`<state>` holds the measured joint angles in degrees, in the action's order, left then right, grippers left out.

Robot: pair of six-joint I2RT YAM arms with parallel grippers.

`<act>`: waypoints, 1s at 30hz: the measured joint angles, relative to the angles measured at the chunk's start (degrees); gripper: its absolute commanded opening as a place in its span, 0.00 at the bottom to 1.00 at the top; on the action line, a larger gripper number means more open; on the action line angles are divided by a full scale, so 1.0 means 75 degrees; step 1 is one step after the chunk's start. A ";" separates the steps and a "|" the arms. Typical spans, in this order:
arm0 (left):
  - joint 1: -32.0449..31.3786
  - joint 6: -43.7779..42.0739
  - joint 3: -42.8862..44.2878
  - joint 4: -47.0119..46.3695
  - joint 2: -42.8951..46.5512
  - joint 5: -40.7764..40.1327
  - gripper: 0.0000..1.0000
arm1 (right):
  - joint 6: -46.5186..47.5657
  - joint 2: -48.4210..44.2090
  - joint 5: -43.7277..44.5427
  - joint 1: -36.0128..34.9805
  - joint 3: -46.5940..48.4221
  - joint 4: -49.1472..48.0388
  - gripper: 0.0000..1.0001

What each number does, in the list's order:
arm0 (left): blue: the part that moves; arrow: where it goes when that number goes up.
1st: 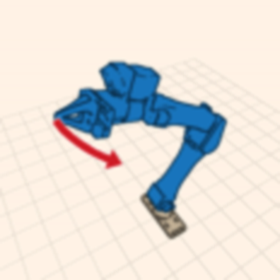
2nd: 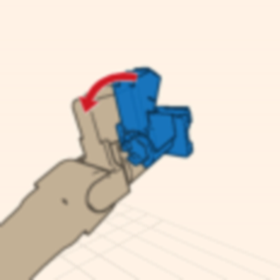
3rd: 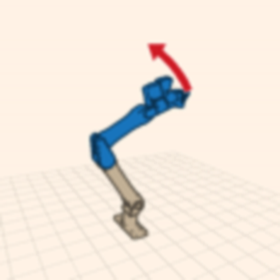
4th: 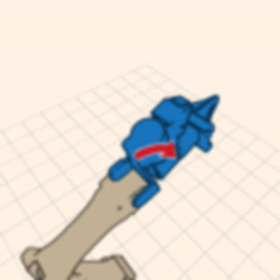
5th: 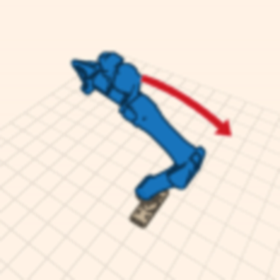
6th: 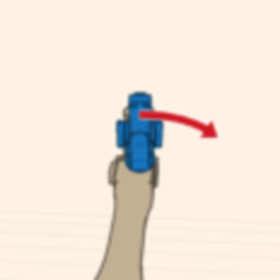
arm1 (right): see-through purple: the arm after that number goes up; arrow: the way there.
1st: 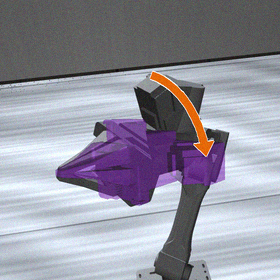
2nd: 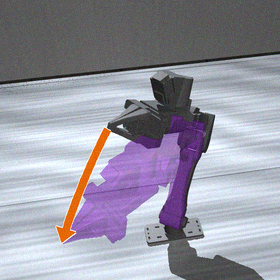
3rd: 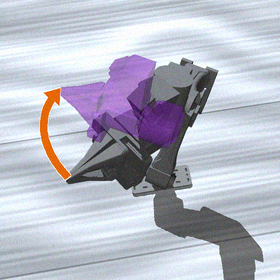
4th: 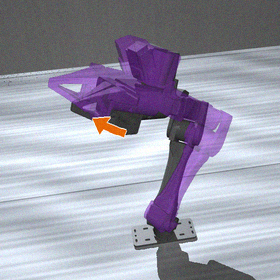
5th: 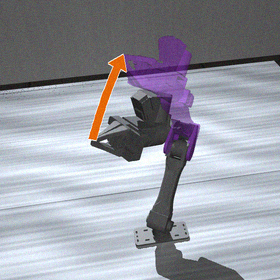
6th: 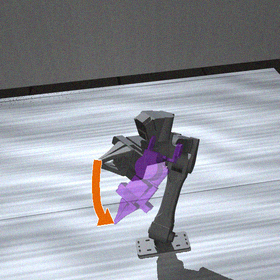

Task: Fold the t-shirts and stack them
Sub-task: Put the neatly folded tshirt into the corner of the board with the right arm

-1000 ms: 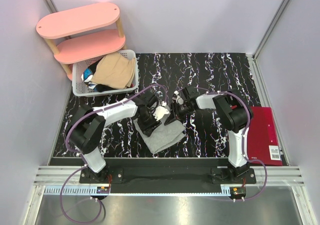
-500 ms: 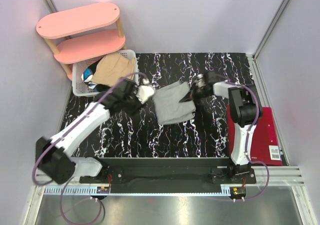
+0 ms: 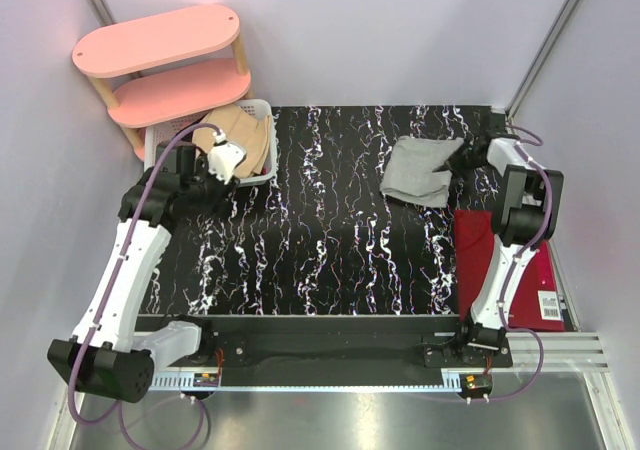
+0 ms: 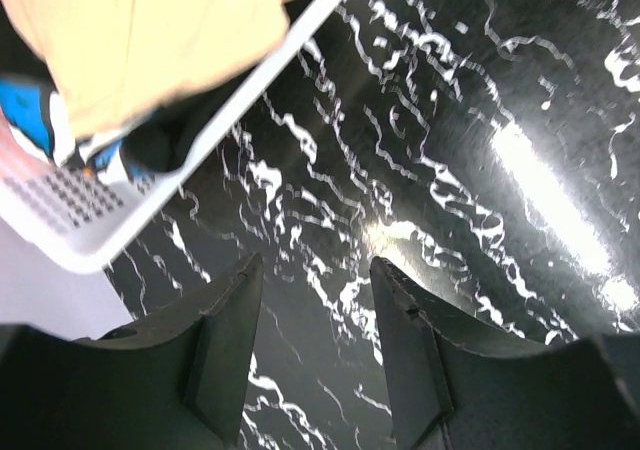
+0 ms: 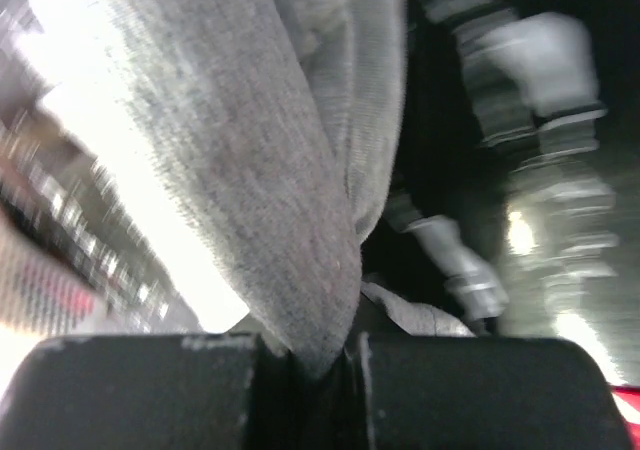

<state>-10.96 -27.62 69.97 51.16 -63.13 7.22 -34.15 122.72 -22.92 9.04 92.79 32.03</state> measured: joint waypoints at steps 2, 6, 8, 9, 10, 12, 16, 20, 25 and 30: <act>0.0236 -0.0067 -0.0052 0.0134 0.0093 0.0070 0.52 | -0.0064 0.0245 0.0315 0.0262 0.0160 0.0201 0.00; 0.0600 -0.0181 -0.0050 0.0370 0.0256 0.0268 0.52 | -0.0152 0.0889 0.0717 0.0629 0.1011 0.0810 0.00; 0.0711 -0.0239 -0.0050 0.0455 0.0315 0.0338 0.52 | -0.0137 0.1256 0.0866 0.0662 0.1722 0.1172 0.00; 0.0769 -0.0262 -0.0050 0.0469 0.0347 0.0370 0.52 | -0.0099 0.1480 0.0979 0.0659 0.2206 0.1384 0.00; 0.0828 -0.0312 -0.0050 0.0481 0.0361 0.0405 0.52 | -0.0055 0.1778 0.1107 0.0659 0.2871 0.1682 0.00; 0.0903 -0.0367 -0.0050 0.0527 0.0373 0.0431 0.52 | 0.0050 0.2299 0.1291 0.0659 0.3928 0.2098 0.00; 0.1043 -0.0522 -0.0047 0.0664 0.0370 0.0458 0.52 | 0.0227 0.3593 0.1629 0.0705 0.6356 0.3150 0.00; 0.1378 -0.0580 -0.0023 0.0708 0.0201 0.0647 0.52 | 0.0259 0.4342 0.1699 0.0883 0.7565 0.3824 0.31; 0.1996 -0.0595 0.0003 0.0781 -0.0213 0.1072 0.52 | 0.0367 0.4406 0.1728 0.1163 0.7871 0.4211 1.00; 0.2095 -0.0592 0.0082 0.0845 -0.0254 0.1306 0.52 | 0.0475 0.4328 0.2142 0.1294 0.7938 0.4331 1.00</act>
<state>4.75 -32.05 70.59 57.49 -65.04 17.02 -30.59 155.17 -6.85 18.74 152.33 64.51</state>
